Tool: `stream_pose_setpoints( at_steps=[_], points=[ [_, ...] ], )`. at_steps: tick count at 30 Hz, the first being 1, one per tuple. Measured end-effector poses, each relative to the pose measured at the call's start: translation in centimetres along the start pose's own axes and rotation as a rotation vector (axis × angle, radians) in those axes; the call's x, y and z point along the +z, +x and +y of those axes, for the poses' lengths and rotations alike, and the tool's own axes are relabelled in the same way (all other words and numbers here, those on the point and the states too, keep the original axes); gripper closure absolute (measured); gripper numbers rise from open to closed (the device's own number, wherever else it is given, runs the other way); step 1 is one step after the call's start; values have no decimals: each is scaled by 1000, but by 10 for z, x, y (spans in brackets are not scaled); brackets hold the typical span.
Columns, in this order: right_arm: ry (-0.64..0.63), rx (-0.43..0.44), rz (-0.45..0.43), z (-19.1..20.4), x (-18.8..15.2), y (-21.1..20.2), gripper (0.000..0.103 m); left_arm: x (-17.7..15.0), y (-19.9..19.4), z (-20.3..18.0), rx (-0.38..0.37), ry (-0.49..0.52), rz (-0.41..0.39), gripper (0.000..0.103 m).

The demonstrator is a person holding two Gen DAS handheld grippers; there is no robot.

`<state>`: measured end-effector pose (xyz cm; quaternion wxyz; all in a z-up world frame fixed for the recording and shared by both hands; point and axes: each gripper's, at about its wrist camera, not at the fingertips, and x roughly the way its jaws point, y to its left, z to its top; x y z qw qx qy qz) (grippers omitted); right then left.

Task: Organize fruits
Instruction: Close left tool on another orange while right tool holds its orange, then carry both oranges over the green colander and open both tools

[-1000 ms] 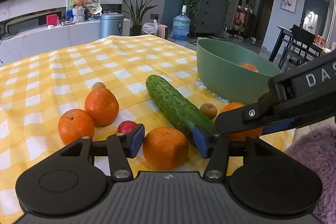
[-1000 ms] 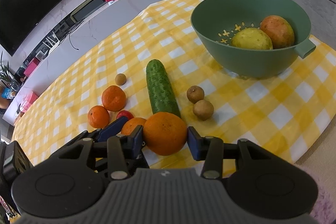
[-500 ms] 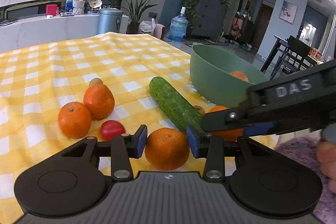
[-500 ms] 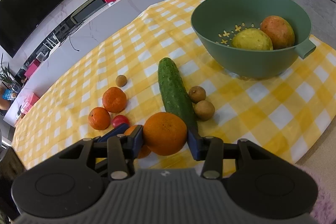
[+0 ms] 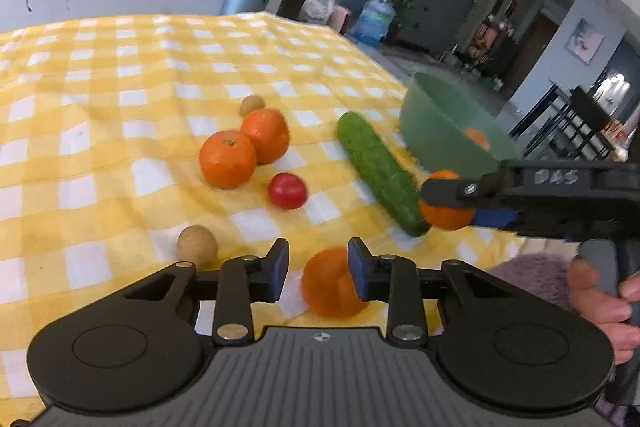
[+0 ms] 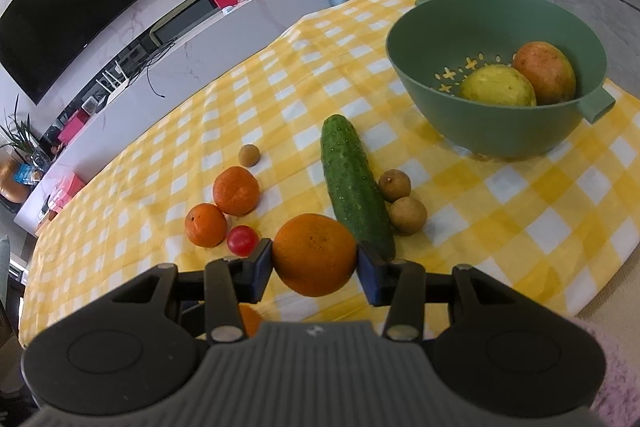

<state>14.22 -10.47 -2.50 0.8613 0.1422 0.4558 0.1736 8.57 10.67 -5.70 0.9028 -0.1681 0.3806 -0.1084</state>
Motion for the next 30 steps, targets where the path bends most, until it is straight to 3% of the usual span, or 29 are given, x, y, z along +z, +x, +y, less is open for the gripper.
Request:
stream_pose_setpoints(
  at_steps=[4,6,8,11,13,17,26,30],
  points=[
    [20,7,7,-3,1,0,61,-3,7,-3,-61,-9,14,57],
    [15,6,7,-2,0,0,61,-2,15,-8,-51,4,14,46],
    [15,8,5,-2,0,0,61,-3,31,-14,-24,28,68,44],
    [27,12,5,-4,0,0,61,-7,35,-22,7,77,52,38],
    [36,14,7,-5,1,0,61,-7,37,-23,15,69,43,39],
    [31,16,3,-4,0,-1,61,-8,38,-19,17,63,18,50],
    [36,22,-11,-4,0,-2,61,-16,36,-33,73,118,-32,52],
    [36,32,-21,-4,-1,-5,61,-18,27,-40,62,119,-76,52]
  ],
)
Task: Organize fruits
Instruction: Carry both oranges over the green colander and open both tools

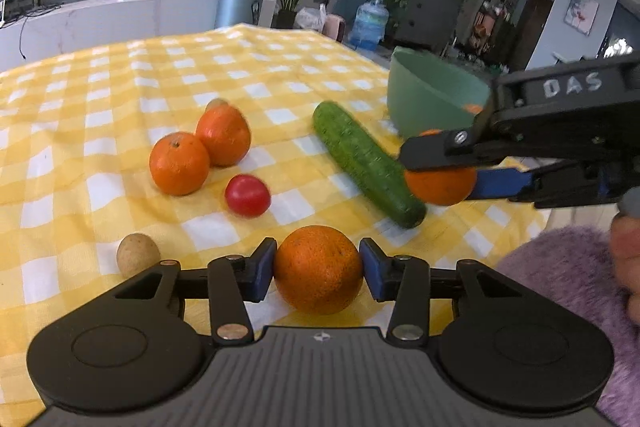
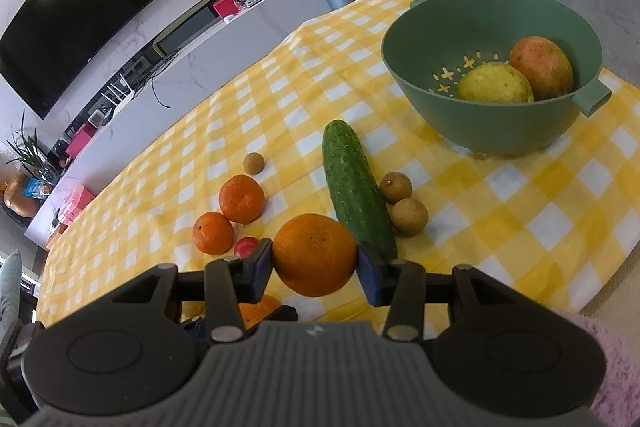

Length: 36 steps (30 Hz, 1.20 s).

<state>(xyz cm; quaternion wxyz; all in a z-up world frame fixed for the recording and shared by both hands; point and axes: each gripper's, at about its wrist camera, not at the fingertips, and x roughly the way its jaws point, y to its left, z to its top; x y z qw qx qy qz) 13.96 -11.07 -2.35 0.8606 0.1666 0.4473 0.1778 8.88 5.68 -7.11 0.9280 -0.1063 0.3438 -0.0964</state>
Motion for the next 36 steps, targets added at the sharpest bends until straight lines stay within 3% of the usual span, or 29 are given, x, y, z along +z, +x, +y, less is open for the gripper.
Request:
stream_pose_setpoints(
  at_steps=[8,14,25,29,36],
  points=[
    [18,84,-77,-3,6,-23,61,34,-40,-26,-38,-52,-148,52],
    [39,129,-162,-11,18,-49,61,54,-45,-52,-45,-17,-167,52],
    [141,112,-316,-64,39,-87,61,95,-5,-69,-106,-63,-84,52],
    [238,85,-328,-92,45,-88,61,108,17,-68,-154,-157,-49,52],
    [338,62,-333,-127,67,-70,61,134,56,-75,-204,-215,-11,52]
  ],
)
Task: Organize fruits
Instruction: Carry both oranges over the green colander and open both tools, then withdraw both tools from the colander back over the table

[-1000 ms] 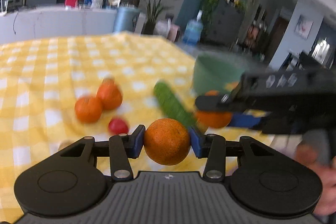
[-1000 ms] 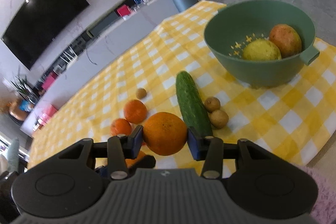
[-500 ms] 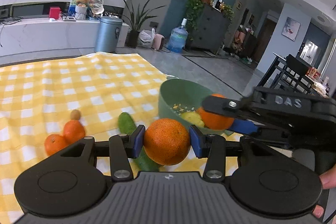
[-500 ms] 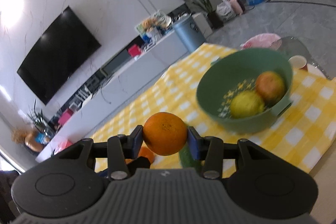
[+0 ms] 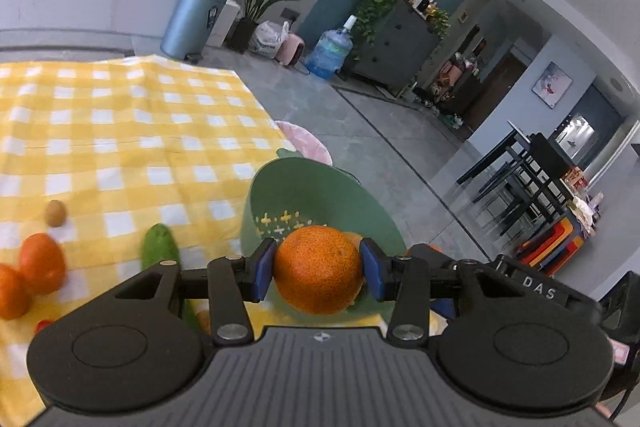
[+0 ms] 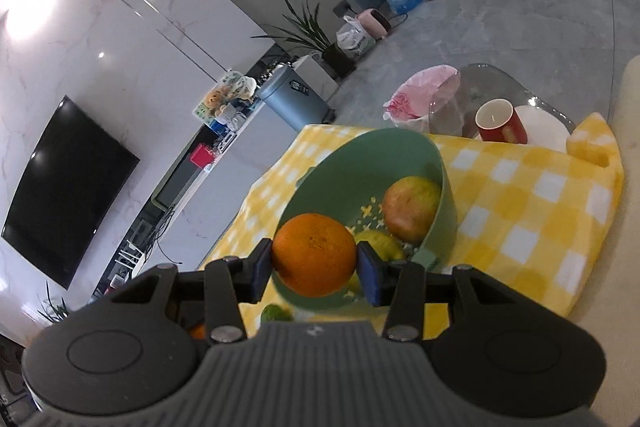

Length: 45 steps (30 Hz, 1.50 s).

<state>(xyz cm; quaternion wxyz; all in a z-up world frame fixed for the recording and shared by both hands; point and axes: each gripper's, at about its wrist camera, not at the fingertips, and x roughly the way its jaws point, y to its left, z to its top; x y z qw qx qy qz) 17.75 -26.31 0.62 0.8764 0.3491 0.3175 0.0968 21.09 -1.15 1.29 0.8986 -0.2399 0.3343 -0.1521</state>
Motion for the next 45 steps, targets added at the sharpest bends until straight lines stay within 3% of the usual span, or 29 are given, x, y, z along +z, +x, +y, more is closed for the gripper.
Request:
stream_pose_setpoints(
  at_steps=[7,13,15,18,22,23,25,27,30,45],
  points=[
    [-83,27,78,0,49,63,61,21,55,11,-22,-97,101,52],
    [-147,70,299,-11,88,131,61,22,92,18,16,-120,132,52],
    [-181,48,349,-10,91,144,61,22,98,19,34,-121,123,52],
    [-232,-32,368,-10,92,157,61,21,105,17,34,-111,112,52],
    [-234,-60,371,-12,91,163,59,21,103,10,83,-94,75,52],
    [-223,-64,363,-13,91,163,59,21,102,9,91,-87,68,46],
    [-195,-67,346,-13,91,160,49,21,100,7,78,-75,59,31],
    [-167,-39,334,-14,93,156,44,21,94,3,53,-53,50,25],
    [-154,-17,314,-9,97,149,38,21,84,-5,60,-12,35,22],
    [-229,-71,354,25,79,124,33,21,39,-23,103,67,55,17]
  ],
)
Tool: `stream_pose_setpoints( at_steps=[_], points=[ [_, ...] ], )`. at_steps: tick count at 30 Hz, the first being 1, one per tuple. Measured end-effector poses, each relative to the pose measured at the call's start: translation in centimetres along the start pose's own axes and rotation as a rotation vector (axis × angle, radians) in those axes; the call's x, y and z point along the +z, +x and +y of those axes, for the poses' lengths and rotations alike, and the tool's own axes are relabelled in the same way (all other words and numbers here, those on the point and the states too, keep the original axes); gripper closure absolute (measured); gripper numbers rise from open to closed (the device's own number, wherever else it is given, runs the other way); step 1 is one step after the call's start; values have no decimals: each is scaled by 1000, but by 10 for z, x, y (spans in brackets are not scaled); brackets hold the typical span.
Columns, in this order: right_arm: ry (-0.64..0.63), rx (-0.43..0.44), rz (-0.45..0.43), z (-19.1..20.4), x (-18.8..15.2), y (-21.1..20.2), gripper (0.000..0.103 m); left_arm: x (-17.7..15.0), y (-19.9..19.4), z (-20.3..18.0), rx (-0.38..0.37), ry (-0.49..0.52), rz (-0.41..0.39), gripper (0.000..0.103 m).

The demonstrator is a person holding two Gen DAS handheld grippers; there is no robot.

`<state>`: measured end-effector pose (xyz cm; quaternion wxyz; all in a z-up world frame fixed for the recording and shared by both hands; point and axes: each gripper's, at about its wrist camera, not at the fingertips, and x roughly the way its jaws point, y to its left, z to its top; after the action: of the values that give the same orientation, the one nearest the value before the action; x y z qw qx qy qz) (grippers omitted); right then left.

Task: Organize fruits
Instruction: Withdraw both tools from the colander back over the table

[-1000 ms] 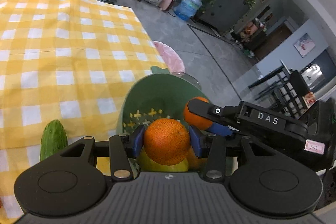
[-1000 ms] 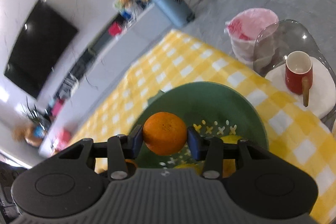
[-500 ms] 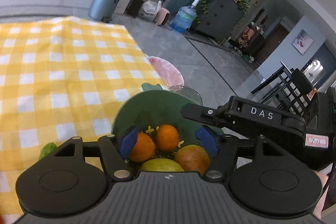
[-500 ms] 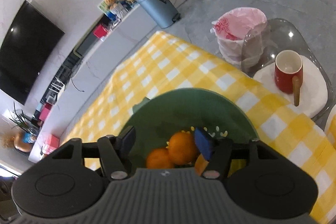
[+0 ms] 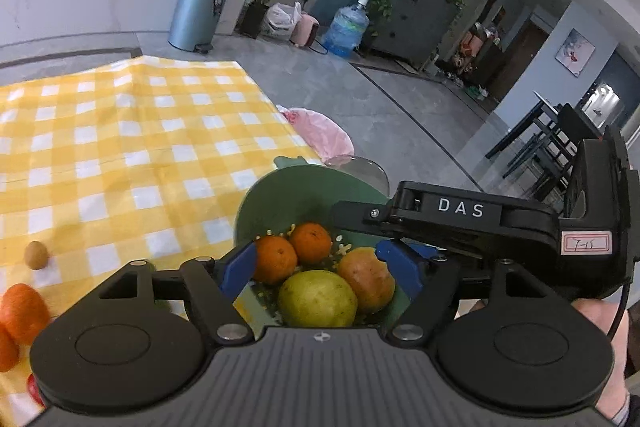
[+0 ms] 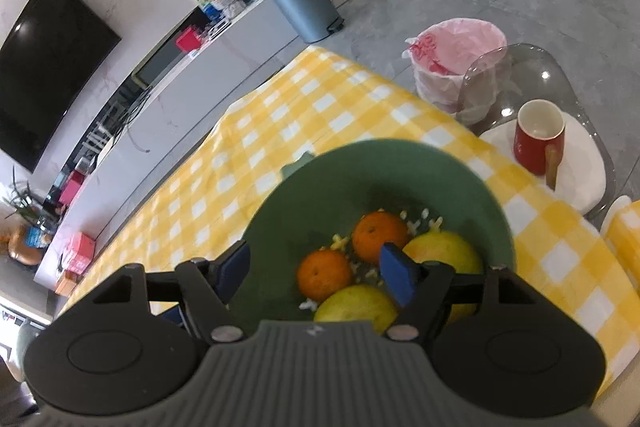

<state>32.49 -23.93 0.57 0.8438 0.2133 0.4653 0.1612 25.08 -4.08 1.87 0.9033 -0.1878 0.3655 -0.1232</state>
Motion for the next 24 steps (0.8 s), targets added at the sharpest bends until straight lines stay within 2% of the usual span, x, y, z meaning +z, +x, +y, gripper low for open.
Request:
stream_pose_setpoints(
  at_steps=[12,20,24],
  points=[
    [-96,-60,-29,38,-20,-32,33,-13,-37,14,14,-32,5,19],
    [-182,-45,-24,89,-39,-46,34,-18,-72,27,71,-28,-9,19],
    [-242,-65,-25,118,-53,-49,34,-23,-90,37,114,-37,-3,19]
  ],
)
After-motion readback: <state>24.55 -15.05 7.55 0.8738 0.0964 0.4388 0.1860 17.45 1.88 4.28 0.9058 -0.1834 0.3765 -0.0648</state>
